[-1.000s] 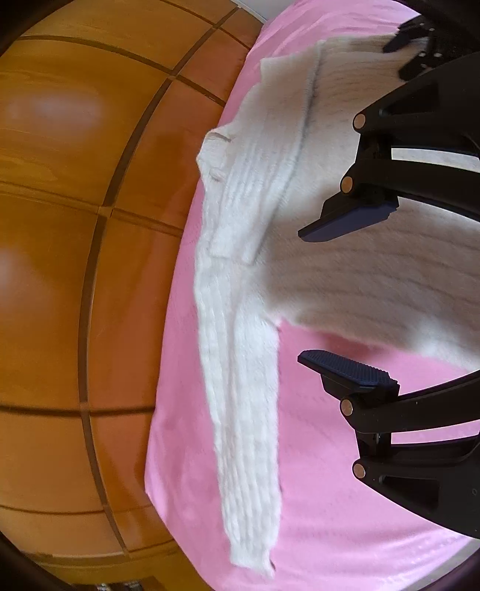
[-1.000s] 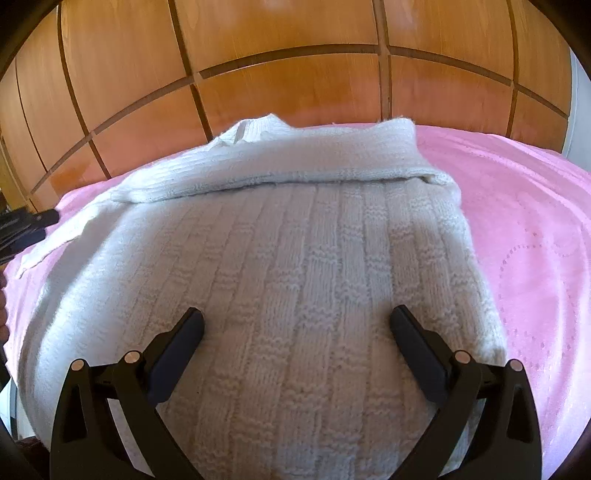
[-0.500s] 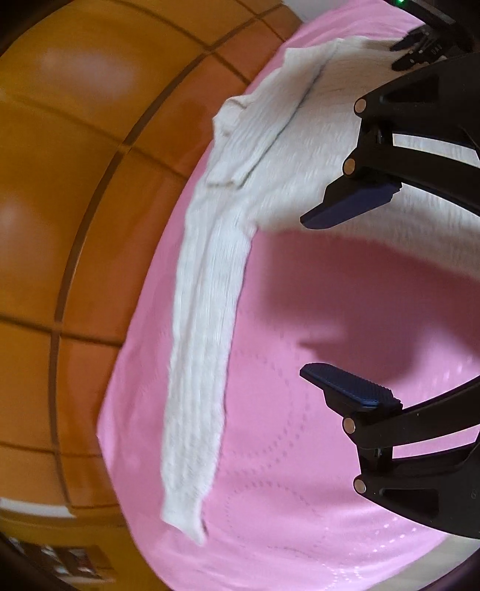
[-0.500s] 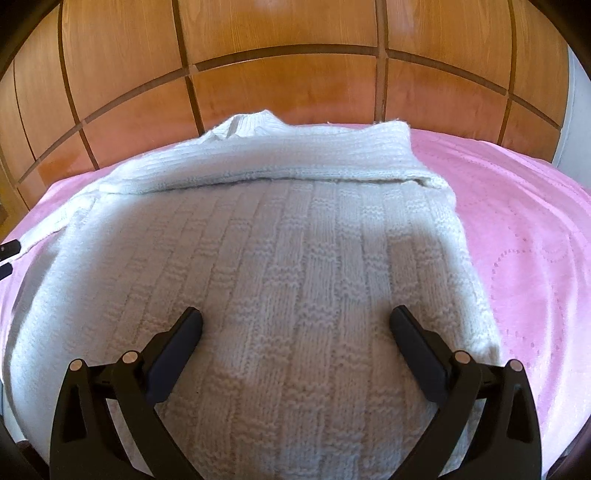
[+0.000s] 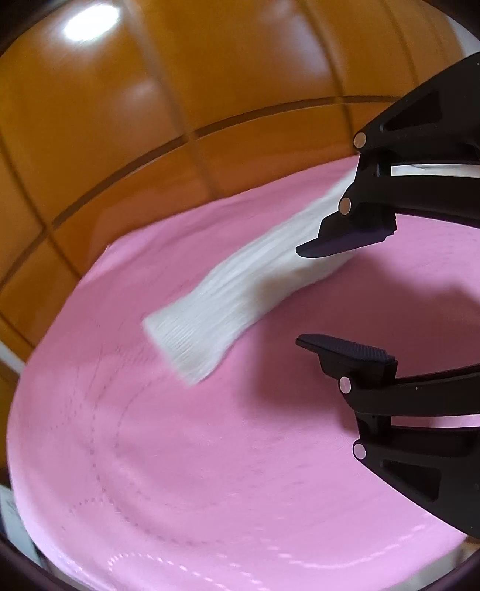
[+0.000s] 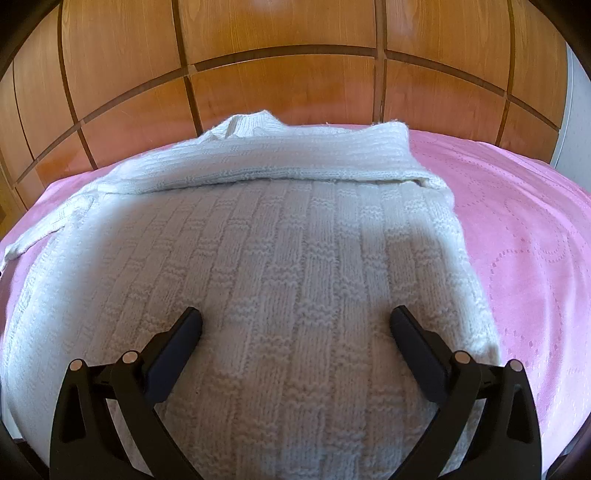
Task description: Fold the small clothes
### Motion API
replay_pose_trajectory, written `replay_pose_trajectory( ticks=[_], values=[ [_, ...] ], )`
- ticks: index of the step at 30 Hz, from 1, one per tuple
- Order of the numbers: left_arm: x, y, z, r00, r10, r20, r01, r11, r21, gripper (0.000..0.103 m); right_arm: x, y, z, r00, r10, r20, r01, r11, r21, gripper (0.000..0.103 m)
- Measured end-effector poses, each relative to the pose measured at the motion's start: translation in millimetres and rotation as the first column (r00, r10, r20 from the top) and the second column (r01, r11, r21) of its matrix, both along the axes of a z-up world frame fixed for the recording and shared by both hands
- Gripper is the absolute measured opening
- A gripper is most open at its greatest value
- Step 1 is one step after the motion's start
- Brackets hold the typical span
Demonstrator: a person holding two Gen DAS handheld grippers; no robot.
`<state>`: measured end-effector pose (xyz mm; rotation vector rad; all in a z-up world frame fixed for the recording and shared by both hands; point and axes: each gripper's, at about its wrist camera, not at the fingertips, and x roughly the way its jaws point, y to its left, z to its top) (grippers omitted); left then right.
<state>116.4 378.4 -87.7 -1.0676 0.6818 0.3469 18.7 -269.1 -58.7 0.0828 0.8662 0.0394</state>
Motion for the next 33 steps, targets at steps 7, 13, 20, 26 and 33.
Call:
replay_pose_trajectory(
  ticks=[7, 13, 20, 26, 33],
  values=[
    [26.2, 32.3, -11.8, 0.996, 0.083, -0.039, -0.084, 0.996, -0.034, 0.034, 0.8, 1.5, -0.2, 1.000, -0.001, -0.005, 0.001, 1.000, -0.010, 0.101],
    [51.6, -0.8, 27.2, 0.997, -0.068, 0.027, 0.066, 0.995, 0.074, 0.006, 1.6, 1.4, -0.3, 1.000, -0.001, -0.007, 0.001, 1.000, -0.012, 0.101],
    [64.4, -128.3, 85.3, 0.901, -0.408, 0.148, 0.372, 0.901, 0.225, 0.006, 2.3, 0.1, -0.8, 1.000, 0.000, -0.004, 0.000, 1.000, -0.002, 0.101],
    [72.7, -260.0, 86.0, 0.745, -0.660, 0.098, 0.605, 0.730, 0.317, 0.006, 0.3, -0.4, 0.8, 1.000, -0.001, 0.001, 0.001, 1.000, 0.009, 0.101],
    [44.8, -345.9, 54.6, 0.608, -0.793, -0.044, 0.736, 0.542, 0.405, 0.032, -0.6, -0.6, 3.3, 1.000, -0.001, 0.001, 0.001, 1.000, 0.017, 0.101]
  ],
)
